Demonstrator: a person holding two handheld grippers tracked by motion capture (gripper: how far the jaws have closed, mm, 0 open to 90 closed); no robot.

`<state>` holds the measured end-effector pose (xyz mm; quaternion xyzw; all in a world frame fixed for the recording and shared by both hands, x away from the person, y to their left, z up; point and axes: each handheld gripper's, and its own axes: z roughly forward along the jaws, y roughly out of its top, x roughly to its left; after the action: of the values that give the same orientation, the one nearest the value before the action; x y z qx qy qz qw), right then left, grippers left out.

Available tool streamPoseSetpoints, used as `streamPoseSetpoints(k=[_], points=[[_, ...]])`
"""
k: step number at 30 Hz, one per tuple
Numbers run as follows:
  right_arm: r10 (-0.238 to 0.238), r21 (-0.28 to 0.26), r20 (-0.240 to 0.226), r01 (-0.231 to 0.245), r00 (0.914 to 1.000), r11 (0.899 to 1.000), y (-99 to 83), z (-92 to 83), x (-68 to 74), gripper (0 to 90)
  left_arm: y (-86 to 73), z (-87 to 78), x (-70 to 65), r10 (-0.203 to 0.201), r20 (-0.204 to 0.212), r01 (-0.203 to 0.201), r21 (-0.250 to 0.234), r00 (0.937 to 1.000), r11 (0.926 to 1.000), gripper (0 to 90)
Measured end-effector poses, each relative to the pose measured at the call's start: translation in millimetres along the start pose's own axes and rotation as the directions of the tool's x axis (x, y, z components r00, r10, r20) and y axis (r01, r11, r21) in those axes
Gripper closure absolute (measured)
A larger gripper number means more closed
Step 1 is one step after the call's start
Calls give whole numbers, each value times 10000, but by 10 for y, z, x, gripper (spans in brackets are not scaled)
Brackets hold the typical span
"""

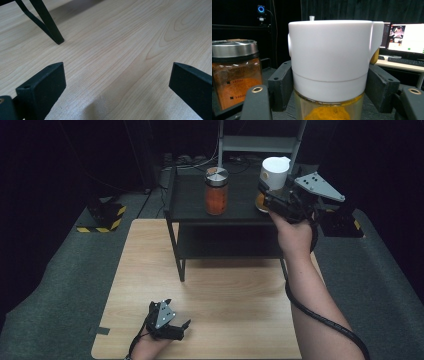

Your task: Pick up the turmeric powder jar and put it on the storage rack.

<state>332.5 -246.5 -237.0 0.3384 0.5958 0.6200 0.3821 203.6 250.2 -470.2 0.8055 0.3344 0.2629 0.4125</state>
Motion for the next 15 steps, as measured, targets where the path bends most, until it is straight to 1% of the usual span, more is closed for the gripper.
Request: streamPoseSetpoints(k=[2,7,15], points=[[-5,0,5,5,10000,10000,0,7,-1,303,0,0,-1,7,-2,-7,2,10000,10000,11],[244,-78,23,-244,9997,9997,-29,14,-23,301,-1,-1,0,18,9,-18,-5,10000,10000,11],[223,-73,-75,-224,9997,9997,-33,18,-56,298,-1,-1,1,24,18,-24,-5,10000,10000,11]])
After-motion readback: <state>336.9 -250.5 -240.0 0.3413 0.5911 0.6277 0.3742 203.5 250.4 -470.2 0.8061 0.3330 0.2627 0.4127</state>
